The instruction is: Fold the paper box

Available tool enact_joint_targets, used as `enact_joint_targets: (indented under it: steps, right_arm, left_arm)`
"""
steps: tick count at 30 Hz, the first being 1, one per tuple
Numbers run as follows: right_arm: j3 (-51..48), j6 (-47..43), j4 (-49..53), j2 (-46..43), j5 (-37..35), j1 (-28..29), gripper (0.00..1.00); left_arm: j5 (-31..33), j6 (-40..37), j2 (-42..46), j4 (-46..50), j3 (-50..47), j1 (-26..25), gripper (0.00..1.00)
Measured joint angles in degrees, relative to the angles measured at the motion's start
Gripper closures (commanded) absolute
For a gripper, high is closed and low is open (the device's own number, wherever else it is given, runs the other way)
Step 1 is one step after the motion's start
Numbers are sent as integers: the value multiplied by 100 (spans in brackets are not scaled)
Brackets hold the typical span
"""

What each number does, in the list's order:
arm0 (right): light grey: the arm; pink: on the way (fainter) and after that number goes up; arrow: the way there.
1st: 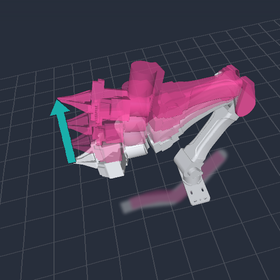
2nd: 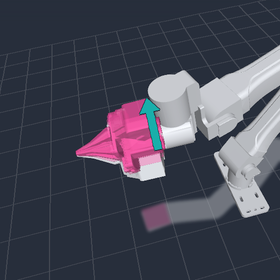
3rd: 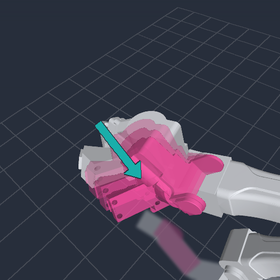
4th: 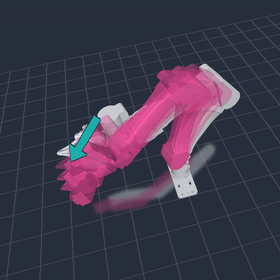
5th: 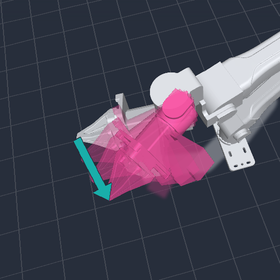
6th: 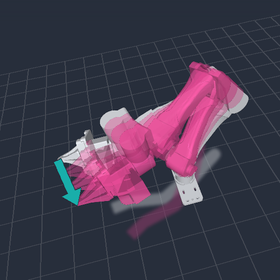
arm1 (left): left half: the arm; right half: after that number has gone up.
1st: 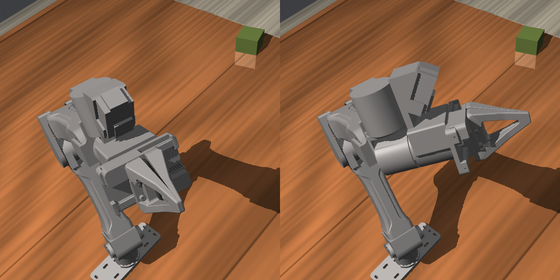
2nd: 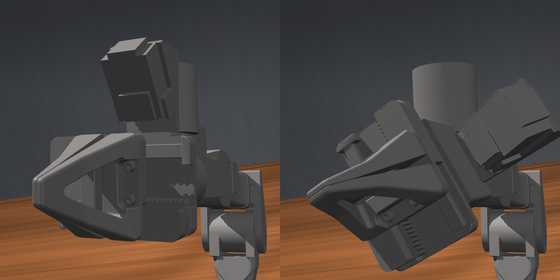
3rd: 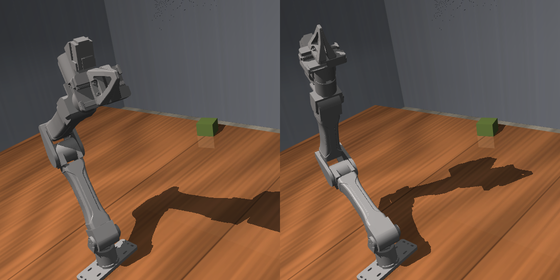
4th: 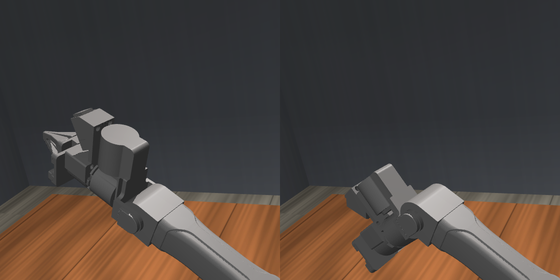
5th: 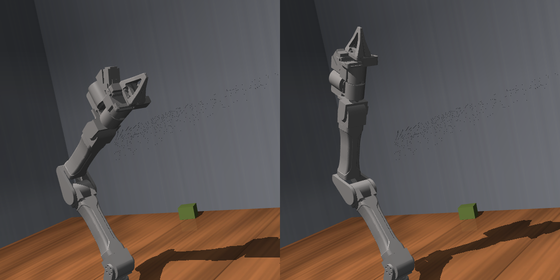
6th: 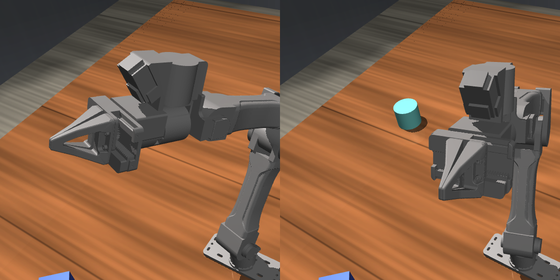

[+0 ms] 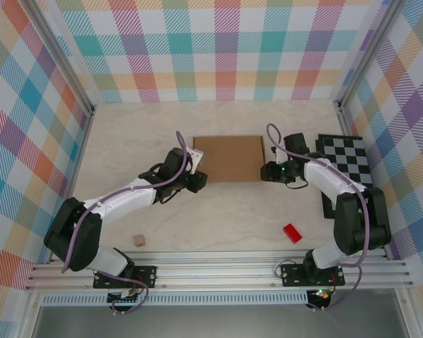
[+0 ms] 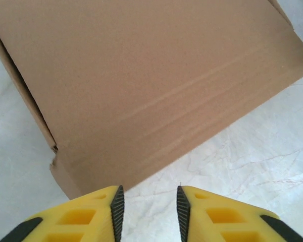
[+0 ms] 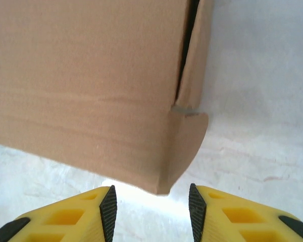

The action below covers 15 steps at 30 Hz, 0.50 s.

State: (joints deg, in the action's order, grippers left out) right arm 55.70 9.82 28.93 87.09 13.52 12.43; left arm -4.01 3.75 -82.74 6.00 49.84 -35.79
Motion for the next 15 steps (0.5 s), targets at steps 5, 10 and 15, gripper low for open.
enact_joint_targets:
  steps: [5, 10, 15]
  right_arm:
    - [2, 4, 356, -175, -39, 0, 53]
    - [129, 94, 352, -111, 35, 0, 54]
    - [149, 295, -162, 70, 83, 0, 53]
  left_arm:
    - [249, 553, 363, 461, -55, 15, 41]
    - [151, 782, 426, 750, 24, 494, 40]
    - [-179, 846, -28, 431, 24, 787, 40]
